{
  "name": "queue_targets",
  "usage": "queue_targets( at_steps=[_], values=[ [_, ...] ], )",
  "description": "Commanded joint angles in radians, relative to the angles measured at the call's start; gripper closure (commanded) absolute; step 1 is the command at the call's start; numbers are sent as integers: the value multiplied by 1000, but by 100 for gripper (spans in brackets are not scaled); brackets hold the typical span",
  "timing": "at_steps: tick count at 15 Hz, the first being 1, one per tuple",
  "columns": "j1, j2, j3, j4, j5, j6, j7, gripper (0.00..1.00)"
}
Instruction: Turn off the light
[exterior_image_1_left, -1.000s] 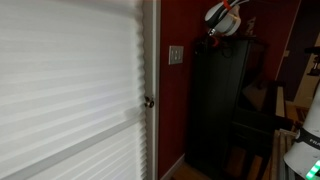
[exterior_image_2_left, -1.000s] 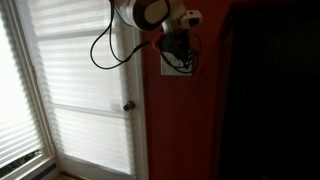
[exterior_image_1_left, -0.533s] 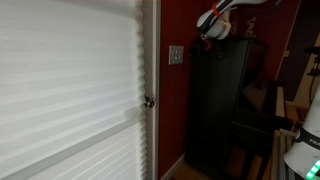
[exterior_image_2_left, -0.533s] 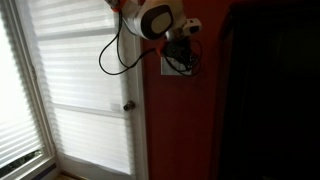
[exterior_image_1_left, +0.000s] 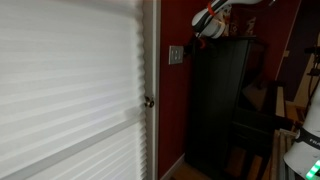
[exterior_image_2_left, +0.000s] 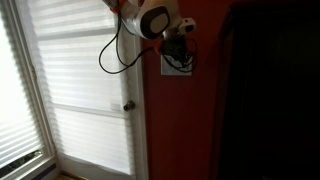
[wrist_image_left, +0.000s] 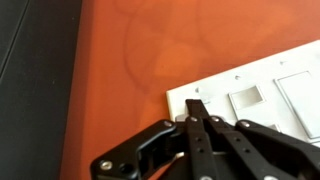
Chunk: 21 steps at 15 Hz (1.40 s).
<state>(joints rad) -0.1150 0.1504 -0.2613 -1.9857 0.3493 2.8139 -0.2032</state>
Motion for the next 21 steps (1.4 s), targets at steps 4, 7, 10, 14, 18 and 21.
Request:
queue_targets(
  at_steps=[4, 7, 10, 14, 18, 21],
  values=[
    [2, 56, 7, 51, 10, 23, 7, 100],
    [2, 81, 8, 75, 9, 25, 6, 100],
    [-3, 101, 20, 104, 29, 20, -5, 100],
    [2, 106, 14, 110, 14, 8, 11, 100],
    [-19, -18, 45, -26, -103, -29, 82, 100],
    [-14, -156, 64, -165, -177, -135, 79, 100]
  ],
)
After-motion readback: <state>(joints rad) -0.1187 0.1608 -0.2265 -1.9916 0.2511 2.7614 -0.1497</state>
